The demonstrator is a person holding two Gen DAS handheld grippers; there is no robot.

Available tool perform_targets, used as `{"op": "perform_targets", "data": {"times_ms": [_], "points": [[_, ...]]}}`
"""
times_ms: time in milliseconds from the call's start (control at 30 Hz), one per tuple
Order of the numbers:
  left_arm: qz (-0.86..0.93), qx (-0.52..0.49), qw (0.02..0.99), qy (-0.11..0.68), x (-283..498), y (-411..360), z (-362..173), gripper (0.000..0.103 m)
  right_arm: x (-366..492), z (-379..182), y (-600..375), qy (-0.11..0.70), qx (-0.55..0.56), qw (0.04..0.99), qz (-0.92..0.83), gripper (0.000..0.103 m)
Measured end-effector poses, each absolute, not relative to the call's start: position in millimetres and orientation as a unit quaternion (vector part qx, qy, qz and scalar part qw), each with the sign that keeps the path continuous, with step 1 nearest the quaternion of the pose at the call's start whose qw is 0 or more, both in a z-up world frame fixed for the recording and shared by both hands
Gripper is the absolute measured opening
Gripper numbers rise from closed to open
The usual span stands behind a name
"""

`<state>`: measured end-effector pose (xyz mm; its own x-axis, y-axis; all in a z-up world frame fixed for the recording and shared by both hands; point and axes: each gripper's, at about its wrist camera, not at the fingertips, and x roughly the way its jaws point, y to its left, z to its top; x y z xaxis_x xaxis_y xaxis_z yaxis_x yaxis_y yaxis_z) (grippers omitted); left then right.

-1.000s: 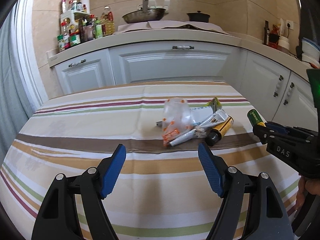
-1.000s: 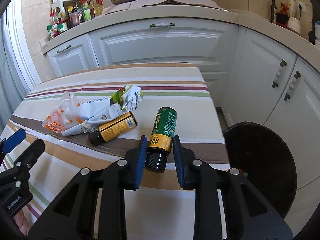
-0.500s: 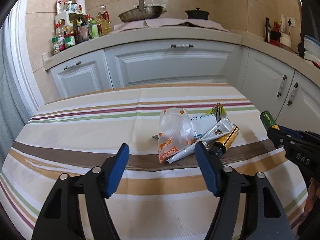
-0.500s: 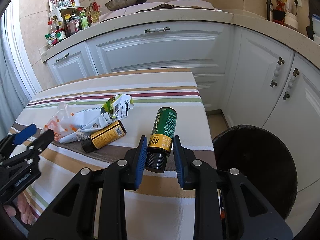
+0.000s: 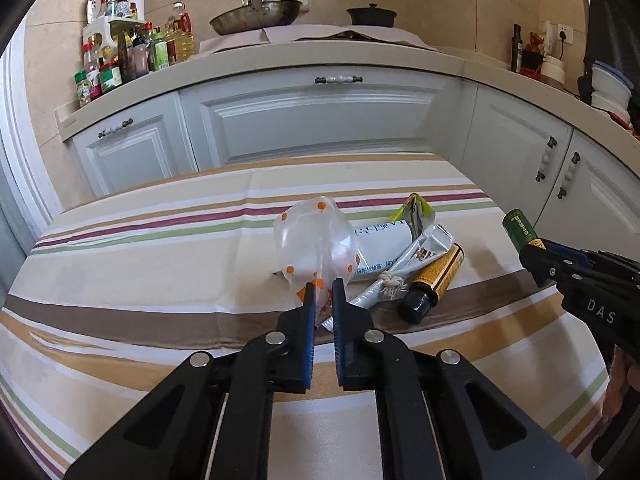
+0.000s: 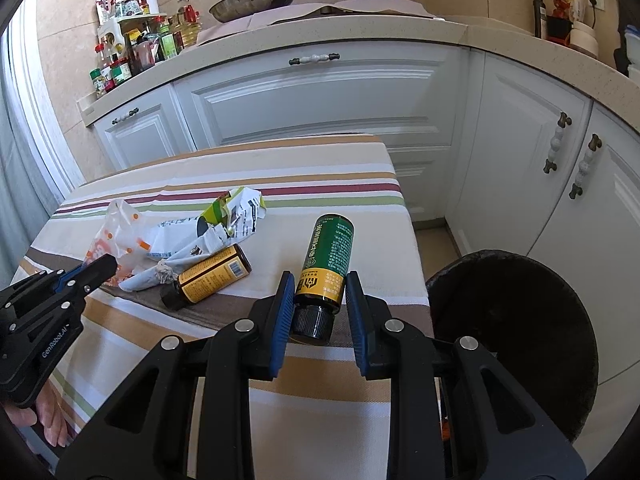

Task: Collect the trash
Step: 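Grasp the green bottle with the right tool while the left tool grasps the plastic bag, then lift the green bottle and plastic bag and carry them over the bin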

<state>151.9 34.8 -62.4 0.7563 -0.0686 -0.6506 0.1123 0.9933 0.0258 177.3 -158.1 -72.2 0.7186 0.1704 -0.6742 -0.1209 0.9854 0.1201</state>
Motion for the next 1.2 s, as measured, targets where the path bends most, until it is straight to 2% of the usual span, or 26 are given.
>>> {"op": "perform_targets", "data": {"times_ms": [767, 1200], "points": [[0.004, -0.005, 0.952, 0.306, 115, 59, -30, 0.008, 137, -43, -148, 0.324, 0.021, 0.941, 0.092, 0.026], [-0.046, 0.002, 0.96, 0.275, 85, 17, -8, 0.008, 92, -18, -176, 0.284, 0.016, 0.956, 0.068, 0.026]]}}
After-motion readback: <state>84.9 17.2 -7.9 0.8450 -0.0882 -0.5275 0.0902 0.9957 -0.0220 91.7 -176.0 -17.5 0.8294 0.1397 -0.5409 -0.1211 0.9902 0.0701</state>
